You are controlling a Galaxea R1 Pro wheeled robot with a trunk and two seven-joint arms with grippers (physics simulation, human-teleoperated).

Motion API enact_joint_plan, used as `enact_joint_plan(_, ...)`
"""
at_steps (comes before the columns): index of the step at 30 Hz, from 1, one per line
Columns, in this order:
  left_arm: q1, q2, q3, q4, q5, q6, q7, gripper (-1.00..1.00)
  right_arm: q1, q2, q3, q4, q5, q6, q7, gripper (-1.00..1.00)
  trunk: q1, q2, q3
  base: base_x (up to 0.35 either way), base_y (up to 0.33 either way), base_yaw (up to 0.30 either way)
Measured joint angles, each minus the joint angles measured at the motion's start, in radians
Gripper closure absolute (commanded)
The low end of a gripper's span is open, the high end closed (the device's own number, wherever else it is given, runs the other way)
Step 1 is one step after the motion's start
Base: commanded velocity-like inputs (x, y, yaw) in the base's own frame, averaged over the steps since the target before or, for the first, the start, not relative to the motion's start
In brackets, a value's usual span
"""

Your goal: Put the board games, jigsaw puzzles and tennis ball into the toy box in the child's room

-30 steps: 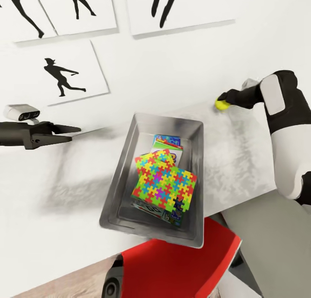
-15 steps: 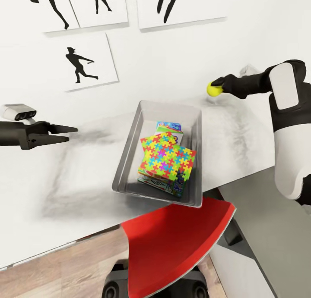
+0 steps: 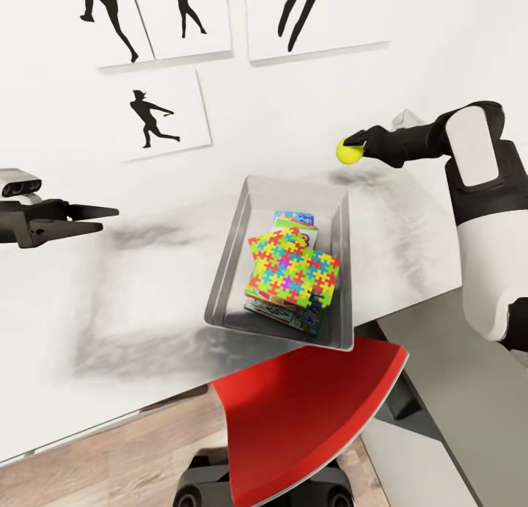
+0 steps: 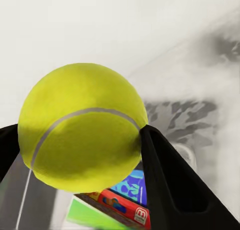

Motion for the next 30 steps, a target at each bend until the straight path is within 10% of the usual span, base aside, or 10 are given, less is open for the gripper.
enact_joint_plan(11, 0.000, 0.000, 0.007, 0.000, 0.000, 0.000, 0.000, -1.00, 0.001, -0.002, 0.046, 0.009, -0.010, 0.000, 0.000, 1.00, 0.000, 0.000, 0.018, -0.031, -0.012, 0.000)
enact_joint_plan(18, 0.000, 0.001, 0.007, 0.000, 0.000, 0.000, 0.000, -1.00, 0.001, 0.017, 0.183, 0.031, -0.031, 0.000, 0.000, 1.00, 0.000, 0.000, 0.030, -0.002, -0.001, 0.000)
enact_joint_plan(30, 0.000, 0.001, 0.007, 0.000, -0.001, 0.000, 0.000, -1.00, 0.001, 0.040, 0.210, 0.056, -0.056, 0.000, 0.001, 1.00, 0.000, 0.000, 0.050, 0.000, 0.000, 0.000)
